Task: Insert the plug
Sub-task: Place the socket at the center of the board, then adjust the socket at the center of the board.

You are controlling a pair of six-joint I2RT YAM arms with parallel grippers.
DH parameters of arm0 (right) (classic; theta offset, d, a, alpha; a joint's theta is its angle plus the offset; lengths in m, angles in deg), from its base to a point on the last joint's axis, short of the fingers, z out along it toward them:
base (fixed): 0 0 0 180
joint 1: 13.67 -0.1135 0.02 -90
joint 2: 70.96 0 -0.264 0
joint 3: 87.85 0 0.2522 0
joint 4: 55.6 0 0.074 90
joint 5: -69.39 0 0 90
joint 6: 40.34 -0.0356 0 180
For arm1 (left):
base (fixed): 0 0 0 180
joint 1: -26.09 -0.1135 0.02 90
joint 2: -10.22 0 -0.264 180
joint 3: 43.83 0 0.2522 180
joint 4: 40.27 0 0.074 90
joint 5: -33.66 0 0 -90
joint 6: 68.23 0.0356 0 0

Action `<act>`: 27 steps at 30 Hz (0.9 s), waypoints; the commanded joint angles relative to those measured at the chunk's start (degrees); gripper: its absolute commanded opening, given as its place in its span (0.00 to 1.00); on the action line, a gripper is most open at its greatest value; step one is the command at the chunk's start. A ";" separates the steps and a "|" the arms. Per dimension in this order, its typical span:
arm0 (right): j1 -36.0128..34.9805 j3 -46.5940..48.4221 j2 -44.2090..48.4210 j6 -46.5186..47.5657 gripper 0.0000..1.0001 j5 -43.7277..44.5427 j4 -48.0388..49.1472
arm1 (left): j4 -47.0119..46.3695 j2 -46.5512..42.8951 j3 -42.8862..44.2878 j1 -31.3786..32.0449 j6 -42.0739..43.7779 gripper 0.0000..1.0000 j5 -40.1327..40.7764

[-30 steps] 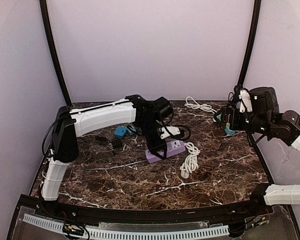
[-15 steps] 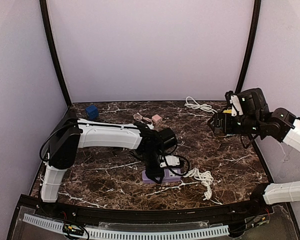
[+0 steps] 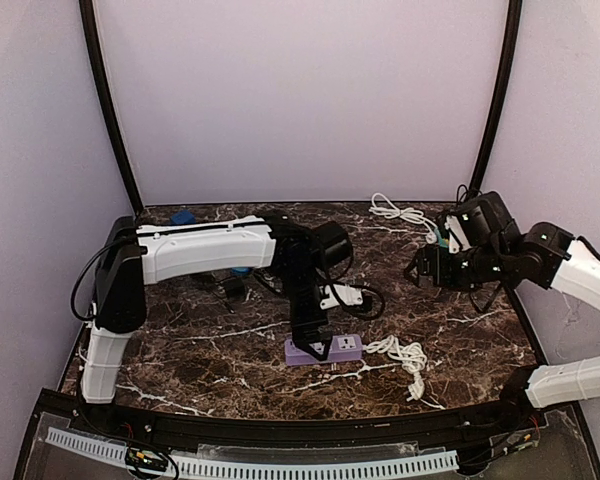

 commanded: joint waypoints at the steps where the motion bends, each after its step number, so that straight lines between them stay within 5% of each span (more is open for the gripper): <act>1: -4.15 -2.97 -1.64 -8.63 0.84 -3.86 -4.57 | 7.27 -7.08 1.46 -6.01 2.96 0.99 -0.44; 14: -16.51 -6.25 -12.18 -17.46 0.42 -8.83 -7.61 | 0.74 -19.70 -11.50 -16.19 1.23 0.98 9.64; 27: -18.49 -7.34 -22.20 -15.80 0.38 -4.70 -5.91 | -4.85 -24.18 -21.56 -24.44 -3.64 0.98 11.33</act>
